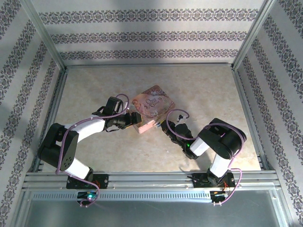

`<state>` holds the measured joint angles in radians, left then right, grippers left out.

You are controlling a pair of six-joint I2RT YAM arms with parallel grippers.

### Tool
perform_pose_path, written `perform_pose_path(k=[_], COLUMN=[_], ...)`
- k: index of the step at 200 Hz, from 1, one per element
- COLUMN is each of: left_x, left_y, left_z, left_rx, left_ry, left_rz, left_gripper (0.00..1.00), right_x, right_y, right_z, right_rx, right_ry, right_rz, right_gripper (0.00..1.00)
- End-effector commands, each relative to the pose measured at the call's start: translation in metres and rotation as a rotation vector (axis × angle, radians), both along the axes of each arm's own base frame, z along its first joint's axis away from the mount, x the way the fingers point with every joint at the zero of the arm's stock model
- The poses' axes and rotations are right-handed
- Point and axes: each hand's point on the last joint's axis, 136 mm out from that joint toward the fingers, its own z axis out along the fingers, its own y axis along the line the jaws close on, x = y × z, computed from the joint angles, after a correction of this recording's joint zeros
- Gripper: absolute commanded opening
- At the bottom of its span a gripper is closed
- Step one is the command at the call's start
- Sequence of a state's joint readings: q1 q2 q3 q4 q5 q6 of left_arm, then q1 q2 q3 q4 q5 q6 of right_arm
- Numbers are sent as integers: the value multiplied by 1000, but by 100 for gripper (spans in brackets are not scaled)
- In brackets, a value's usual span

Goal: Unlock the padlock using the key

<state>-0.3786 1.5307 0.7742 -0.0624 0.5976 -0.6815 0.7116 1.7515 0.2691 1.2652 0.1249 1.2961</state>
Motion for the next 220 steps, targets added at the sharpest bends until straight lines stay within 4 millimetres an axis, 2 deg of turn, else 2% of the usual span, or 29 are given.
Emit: perform_pose_path(k=[1, 44, 111, 143, 158, 167, 207, 217, 220], left_x=[-20, -19, -12, -11, -10, -10, -14, -15, -16], left_y=[-1, 0, 11, 24, 34, 41, 69, 74, 76], left_z=[-13, -6, 35, 56, 67, 74, 95, 99, 101], left_rx=[27, 34, 68, 100, 121, 131, 172, 183, 186], left_ry=[51, 36, -78, -149, -187, -209, -286, -298, -304], left_rz=[-33, -30, 8, 37, 62, 79, 149, 161, 165], left_gripper=[73, 75, 82, 84, 85, 86, 89, 89, 90], right_x=[10, 8, -1, -7, -12, -16, -36, -44, -44], right_y=[-1, -11, -33, -43, -49, -55, -76, -79, -77], right_z=[23, 20, 27, 42, 55, 57, 92, 90, 102], right_rx=[73, 43, -54, -153, -200, -250, -352, -376, -368], right_ry=[-75, -77, -92, -97, -108, -95, -110, -92, -109], right_rz=[-60, -91, -120, -102, -85, -75, -25, 9, 16], right_gripper=[0, 0, 0, 0, 0, 0, 0, 0, 0])
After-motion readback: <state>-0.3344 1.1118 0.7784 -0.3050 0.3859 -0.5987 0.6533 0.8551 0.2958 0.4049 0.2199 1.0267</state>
